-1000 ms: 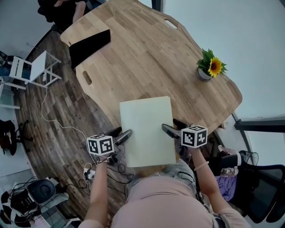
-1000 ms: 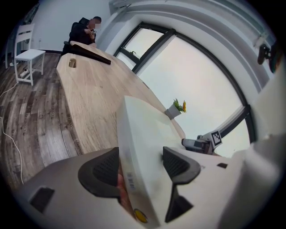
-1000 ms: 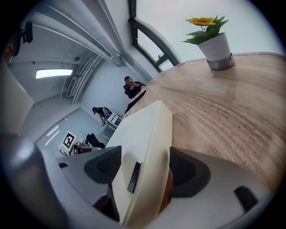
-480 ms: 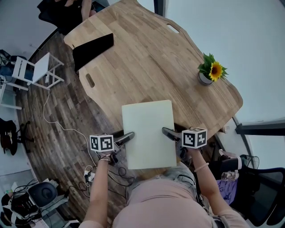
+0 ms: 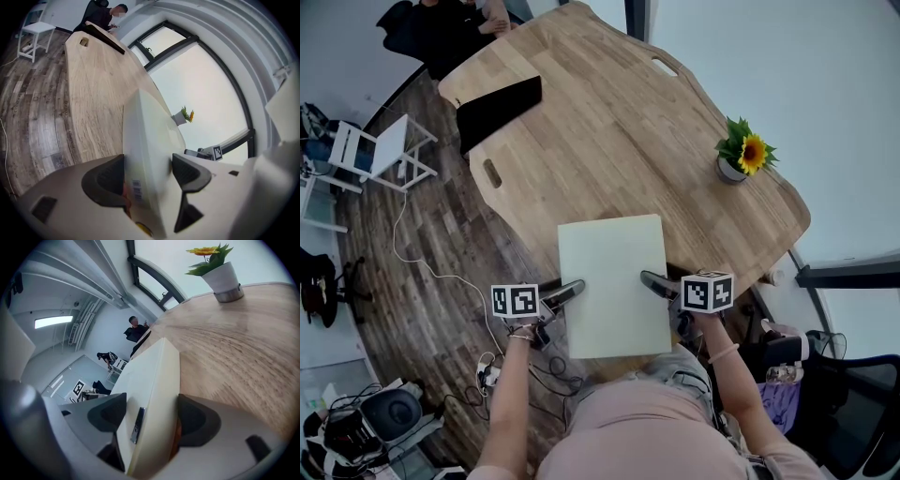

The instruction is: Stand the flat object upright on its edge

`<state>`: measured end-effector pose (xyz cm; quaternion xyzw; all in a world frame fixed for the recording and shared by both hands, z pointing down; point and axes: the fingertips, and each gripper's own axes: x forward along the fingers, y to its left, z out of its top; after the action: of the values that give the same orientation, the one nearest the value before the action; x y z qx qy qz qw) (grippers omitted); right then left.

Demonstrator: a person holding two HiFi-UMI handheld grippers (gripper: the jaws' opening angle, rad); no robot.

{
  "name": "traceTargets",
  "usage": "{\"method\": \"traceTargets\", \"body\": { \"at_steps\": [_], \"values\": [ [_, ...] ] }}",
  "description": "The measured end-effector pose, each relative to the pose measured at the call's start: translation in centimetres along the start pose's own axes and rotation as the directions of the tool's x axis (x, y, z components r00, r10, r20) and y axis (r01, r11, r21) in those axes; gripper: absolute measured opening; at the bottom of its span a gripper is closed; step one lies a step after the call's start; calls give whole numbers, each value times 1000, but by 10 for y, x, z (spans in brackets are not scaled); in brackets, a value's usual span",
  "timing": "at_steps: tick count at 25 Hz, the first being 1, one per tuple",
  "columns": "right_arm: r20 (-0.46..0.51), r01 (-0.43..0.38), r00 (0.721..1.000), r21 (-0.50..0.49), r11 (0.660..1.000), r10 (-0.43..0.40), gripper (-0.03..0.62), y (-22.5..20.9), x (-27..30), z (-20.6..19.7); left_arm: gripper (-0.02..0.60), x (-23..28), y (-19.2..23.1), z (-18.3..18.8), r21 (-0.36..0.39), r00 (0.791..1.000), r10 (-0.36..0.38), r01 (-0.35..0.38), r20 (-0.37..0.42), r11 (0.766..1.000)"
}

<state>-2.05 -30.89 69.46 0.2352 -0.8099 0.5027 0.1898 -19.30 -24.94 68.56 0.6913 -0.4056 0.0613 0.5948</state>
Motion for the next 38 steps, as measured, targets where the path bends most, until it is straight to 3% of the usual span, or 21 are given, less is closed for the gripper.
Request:
{"method": "traceTargets", "body": {
  "at_steps": [9, 25, 38],
  "values": [
    [18, 14, 1000, -3, 1000, -14, 330, 4, -5, 4, 299, -3, -9, 3, 14, 1000, 30, -30, 10, 999],
    [109, 42, 994, -97, 994, -32, 316, 35, -29, 24, 299, -26, -44, 26, 157, 997, 28, -40, 77, 987],
    [194, 93, 979, -185, 978, -57, 310, 70, -48, 30, 299, -51, -63, 30, 223, 995, -6, -17, 104, 975]
  ]
}}
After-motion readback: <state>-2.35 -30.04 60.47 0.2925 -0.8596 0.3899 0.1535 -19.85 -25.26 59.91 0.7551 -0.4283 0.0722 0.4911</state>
